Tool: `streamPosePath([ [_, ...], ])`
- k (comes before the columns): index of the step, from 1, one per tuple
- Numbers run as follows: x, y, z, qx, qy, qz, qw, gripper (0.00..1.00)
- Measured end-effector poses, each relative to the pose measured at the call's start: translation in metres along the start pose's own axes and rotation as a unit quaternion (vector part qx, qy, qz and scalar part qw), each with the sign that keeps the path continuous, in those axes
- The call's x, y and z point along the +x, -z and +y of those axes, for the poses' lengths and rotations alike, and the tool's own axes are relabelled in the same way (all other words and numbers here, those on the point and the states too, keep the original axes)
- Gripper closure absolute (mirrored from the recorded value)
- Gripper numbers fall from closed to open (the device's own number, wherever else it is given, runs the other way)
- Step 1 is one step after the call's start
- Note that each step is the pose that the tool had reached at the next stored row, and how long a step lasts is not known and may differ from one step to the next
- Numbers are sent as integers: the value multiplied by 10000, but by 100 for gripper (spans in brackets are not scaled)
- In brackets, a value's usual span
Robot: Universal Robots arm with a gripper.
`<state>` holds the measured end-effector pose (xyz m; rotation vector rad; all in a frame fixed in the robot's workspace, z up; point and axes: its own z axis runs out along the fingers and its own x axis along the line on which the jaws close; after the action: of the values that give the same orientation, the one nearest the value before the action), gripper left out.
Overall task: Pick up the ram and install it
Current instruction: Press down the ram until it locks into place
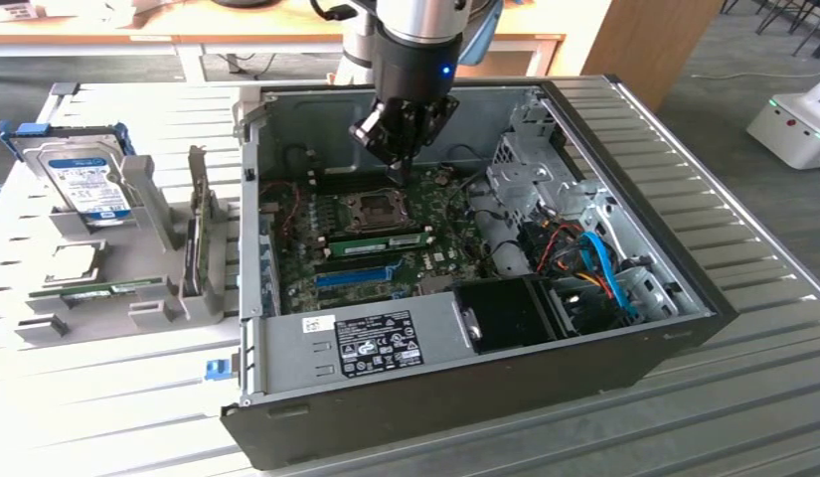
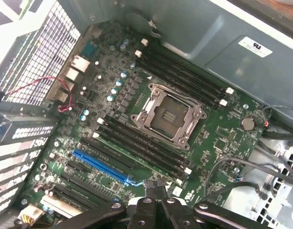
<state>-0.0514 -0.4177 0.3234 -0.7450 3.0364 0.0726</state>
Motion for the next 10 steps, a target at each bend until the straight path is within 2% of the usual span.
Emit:
streamPosePath([
  [5,7,-3,3,9,-324,-13,9995,89],
  [10,15,-8,7,17,-666,-28,9978,89],
])
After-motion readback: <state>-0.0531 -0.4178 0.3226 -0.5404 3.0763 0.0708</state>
